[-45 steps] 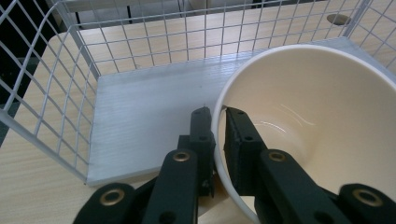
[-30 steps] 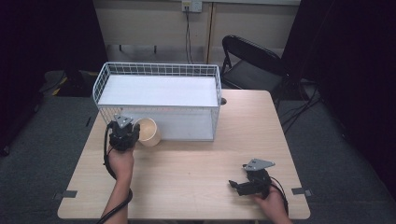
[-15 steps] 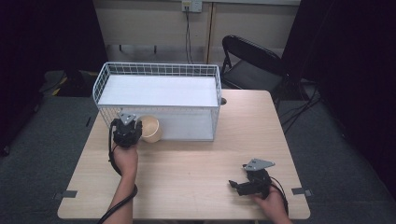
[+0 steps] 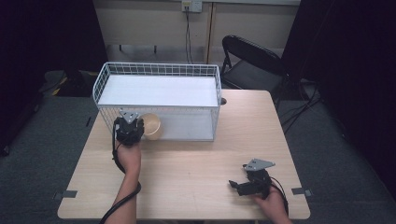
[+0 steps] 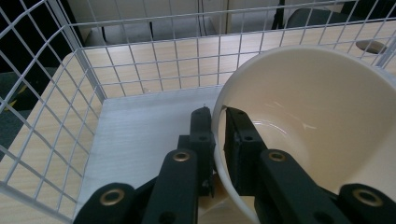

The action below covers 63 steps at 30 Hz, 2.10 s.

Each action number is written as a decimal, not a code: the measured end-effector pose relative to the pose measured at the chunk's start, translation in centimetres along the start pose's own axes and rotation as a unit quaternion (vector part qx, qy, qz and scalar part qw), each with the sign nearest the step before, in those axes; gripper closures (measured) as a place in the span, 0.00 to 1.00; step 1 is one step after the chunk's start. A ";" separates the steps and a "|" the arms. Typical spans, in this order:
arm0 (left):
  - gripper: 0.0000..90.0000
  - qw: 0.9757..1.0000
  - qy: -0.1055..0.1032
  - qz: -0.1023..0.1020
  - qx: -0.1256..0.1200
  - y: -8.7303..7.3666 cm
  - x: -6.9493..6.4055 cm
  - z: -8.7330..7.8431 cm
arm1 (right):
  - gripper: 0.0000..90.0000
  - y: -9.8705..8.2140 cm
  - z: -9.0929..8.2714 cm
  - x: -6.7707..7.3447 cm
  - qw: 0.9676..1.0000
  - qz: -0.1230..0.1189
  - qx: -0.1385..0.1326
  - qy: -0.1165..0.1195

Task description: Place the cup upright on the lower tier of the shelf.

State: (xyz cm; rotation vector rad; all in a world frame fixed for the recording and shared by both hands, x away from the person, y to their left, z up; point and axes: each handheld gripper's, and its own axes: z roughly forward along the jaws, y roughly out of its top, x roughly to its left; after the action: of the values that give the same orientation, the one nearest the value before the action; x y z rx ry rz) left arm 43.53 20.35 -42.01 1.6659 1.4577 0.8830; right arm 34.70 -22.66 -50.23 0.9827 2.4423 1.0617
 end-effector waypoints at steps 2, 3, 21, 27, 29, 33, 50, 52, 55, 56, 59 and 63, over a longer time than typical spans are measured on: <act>0.91 1.000 0.003 0.000 -0.001 0.0 0.0 0.1 | 0.13 0.0 0.0 0.0 1.000 0.000 0.000 0.000; 0.91 1.000 0.005 0.000 -0.002 0.0 0.0 0.2 | 0.13 0.0 0.0 0.0 1.000 0.000 0.000 0.000; 0.91 1.000 0.017 -0.007 -0.013 -0.1 -0.7 1.1 | 0.13 0.0 0.0 0.0 1.000 0.000 0.000 0.000; 0.91 1.000 0.022 -0.005 -0.014 -0.4 -0.9 1.5 | 0.13 0.0 0.0 0.0 1.000 -0.001 0.000 0.001; 0.91 1.000 0.024 -0.009 -0.017 -0.5 -1.0 1.6 | 0.13 0.0 0.0 0.0 1.000 -0.001 0.000 0.001; 0.91 0.999 0.030 -0.007 -0.020 -0.5 -1.2 1.8 | 0.13 0.0 0.0 0.0 1.000 -0.001 0.000 0.001; 0.91 0.999 0.039 -0.014 -0.021 -0.8 -1.9 2.4 | 0.13 0.0 0.0 0.0 1.000 -0.001 0.000 0.001; 0.91 0.999 0.042 -0.016 -0.023 -0.9 -1.9 2.5 | 0.13 0.0 0.0 0.0 1.000 -0.001 0.000 0.001; 0.91 0.999 0.044 -0.015 -0.019 -1.0 -1.9 2.6 | 0.13 0.0 0.0 0.0 1.000 -0.001 0.000 0.001; 0.91 0.999 0.044 -0.015 -0.019 -1.0 -1.9 2.6 | 0.13 0.0 0.0 0.0 1.000 -0.001 0.000 0.001; 0.91 0.999 0.045 -0.014 -0.021 -1.1 -1.8 2.6 | 0.13 0.0 0.0 0.0 1.000 -0.001 0.000 0.001; 0.91 0.999 0.047 -0.017 -0.021 -1.1 -1.8 2.7 | 0.13 0.0 0.0 0.0 1.000 -0.001 0.000 0.000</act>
State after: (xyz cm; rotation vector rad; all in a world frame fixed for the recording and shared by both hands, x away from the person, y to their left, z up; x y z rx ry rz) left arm 45.11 18.40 -44.28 1.5826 1.5151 0.9771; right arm 34.68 -22.70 -50.23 0.9810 2.4438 1.0612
